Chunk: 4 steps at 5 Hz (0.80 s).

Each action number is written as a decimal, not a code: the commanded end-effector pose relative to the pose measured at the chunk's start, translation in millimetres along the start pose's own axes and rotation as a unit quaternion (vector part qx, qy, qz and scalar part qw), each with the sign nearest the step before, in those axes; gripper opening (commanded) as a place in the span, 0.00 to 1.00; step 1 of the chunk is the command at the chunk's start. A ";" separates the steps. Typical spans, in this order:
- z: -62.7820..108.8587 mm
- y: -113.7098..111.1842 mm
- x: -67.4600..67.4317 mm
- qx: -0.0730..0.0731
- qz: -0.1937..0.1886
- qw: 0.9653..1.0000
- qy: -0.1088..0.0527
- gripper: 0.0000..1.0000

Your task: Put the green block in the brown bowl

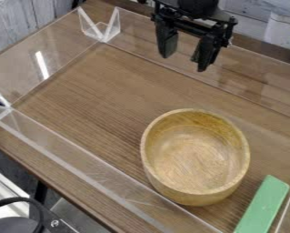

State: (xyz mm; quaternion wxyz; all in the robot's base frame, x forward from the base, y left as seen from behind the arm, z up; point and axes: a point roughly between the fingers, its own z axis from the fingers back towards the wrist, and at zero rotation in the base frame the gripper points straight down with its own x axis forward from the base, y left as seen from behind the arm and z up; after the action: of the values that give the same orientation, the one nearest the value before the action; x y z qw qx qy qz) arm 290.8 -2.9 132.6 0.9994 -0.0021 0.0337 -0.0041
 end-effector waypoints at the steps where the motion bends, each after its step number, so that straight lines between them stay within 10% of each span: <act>1: -6.8 -6.1 -6.8 -0.001 -0.006 1.000 0.009 1.00; 4: -16.2 -69.1 -41.0 -0.011 -0.057 0.998 0.006 1.00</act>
State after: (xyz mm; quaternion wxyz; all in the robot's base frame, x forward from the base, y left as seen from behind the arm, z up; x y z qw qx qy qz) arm 243.8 -71.9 105.2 0.9955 -0.0092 0.0680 -0.0649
